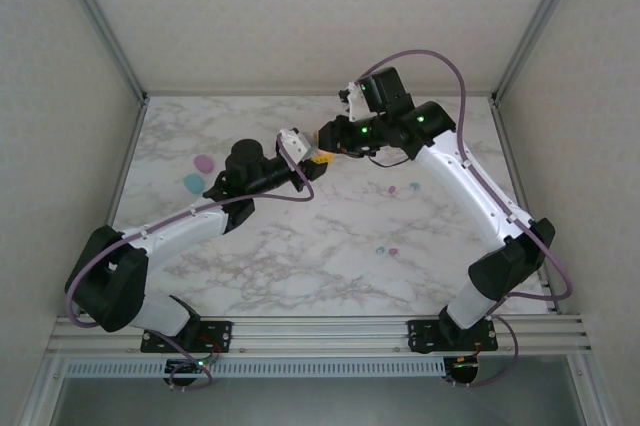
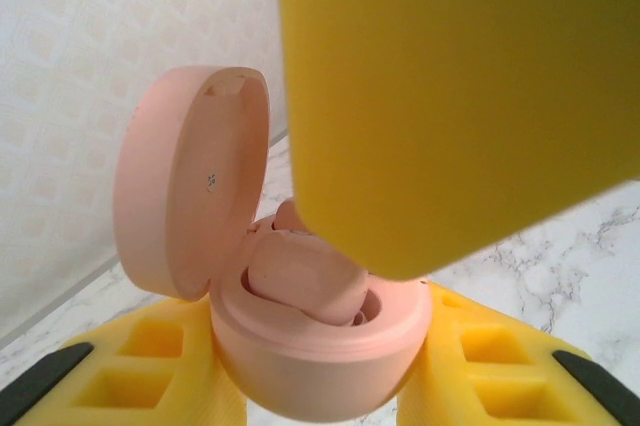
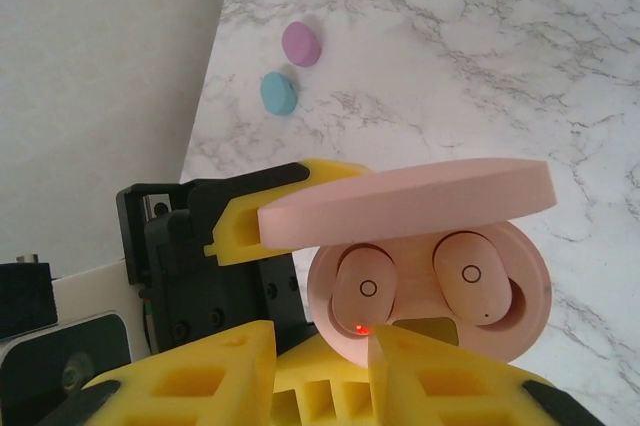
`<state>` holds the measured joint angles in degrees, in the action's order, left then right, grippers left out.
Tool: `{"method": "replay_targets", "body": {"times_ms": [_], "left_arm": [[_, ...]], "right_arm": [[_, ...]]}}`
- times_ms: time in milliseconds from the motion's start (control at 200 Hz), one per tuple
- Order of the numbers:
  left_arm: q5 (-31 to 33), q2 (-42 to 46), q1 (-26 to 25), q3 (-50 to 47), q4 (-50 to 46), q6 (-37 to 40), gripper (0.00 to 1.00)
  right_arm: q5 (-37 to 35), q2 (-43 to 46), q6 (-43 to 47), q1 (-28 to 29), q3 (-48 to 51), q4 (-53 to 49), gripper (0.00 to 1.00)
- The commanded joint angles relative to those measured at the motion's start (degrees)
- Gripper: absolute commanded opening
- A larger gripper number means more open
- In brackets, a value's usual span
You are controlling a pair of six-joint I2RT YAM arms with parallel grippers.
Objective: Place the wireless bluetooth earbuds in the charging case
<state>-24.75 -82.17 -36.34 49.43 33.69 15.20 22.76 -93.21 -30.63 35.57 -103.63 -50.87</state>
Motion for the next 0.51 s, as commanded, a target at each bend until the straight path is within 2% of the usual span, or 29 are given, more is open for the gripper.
{"method": "replay_targets", "body": {"times_ms": [0, 195, 310, 415, 501], "left_arm": [[-0.7, 1.5, -0.6, 1.6, 2.7, -0.9, 0.21], [-4.4, 2.4, -0.3, 1.6, 4.8, -3.2, 0.21], [-7.3, 3.2, -0.3, 2.2, 4.6, -4.7, 0.21], [-8.8, 3.7, -0.3, 2.9, 3.8, -5.2, 0.21], [-9.6, 4.0, -0.3, 3.8, 2.4, -5.0, 0.21]], "right_arm": [[0.3, 3.3, 1.7, 0.5, -2.1, -1.4, 0.32], [-6.1, 7.8, 2.3, -1.3, -2.7, -0.3, 0.33], [-11.8, 9.4, 0.9, -3.7, -2.1, 2.0, 0.39], [-9.5, 7.4, -0.5, -6.8, -3.6, 2.6, 0.47], [-6.4, 4.3, -0.4, -7.8, -6.4, 1.7, 0.48]]}}
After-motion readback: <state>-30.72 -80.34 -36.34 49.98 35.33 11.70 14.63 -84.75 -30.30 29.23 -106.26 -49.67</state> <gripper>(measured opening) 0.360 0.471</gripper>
